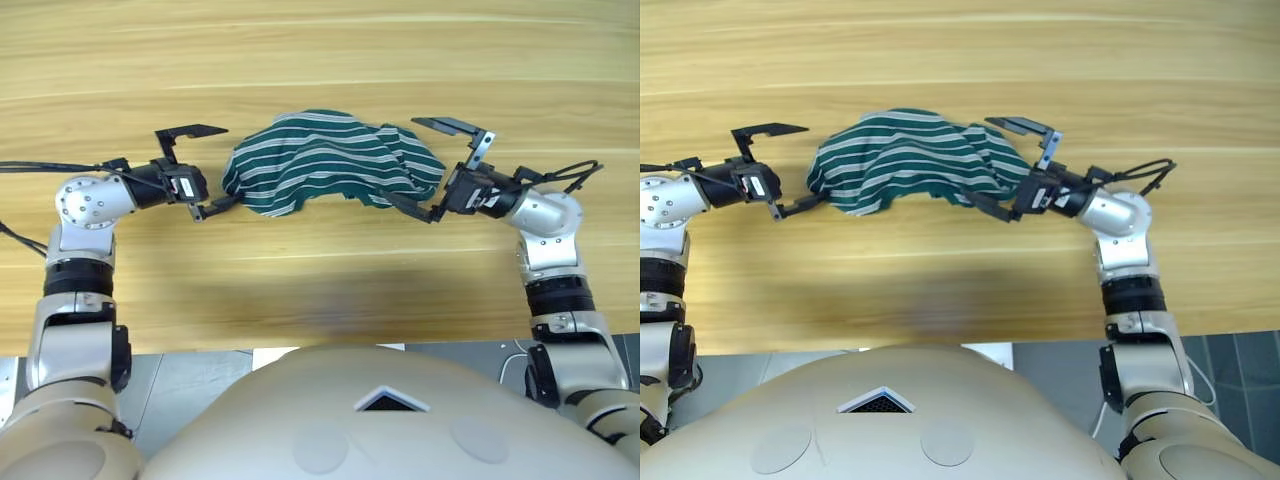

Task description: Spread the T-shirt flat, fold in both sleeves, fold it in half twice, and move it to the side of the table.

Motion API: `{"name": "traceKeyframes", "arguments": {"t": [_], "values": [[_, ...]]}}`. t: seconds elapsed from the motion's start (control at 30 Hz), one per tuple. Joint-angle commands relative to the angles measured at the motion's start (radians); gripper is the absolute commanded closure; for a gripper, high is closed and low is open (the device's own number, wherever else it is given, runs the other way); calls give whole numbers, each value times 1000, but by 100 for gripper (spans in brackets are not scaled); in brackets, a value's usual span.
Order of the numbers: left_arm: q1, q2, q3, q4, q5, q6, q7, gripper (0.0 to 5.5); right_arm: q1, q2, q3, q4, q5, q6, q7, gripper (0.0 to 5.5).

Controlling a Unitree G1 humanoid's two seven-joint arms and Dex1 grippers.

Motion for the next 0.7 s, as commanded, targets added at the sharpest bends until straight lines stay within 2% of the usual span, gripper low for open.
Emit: {"name": "traceKeyframes", "arguments": {"t": [0.03,0.13,0.23,0.33,0.5,0.7], "values": [[9,45,-34,-9,1,-15,24,12,-4,-34,-35,-98,112,44,-16,10],[26,60,-55,-21,-16,-19,23,12,-102,-26,-116,-27,-32,108,-212,10],[42,66,-75,-34,-40,-22,24,12,-112,-67,-82,38,-284,87,-342,10],[43,63,-89,-32,-45,-21,32,12,-53,-98,4,46,-413,56,-351,10],[36,60,-112,-23,-52,-24,50,12,-6,-140,106,93,-499,42,-342,10],[17,63,-154,9,-17,-12,61,12,-19,-187,153,181,-564,64,-390,10]]}}
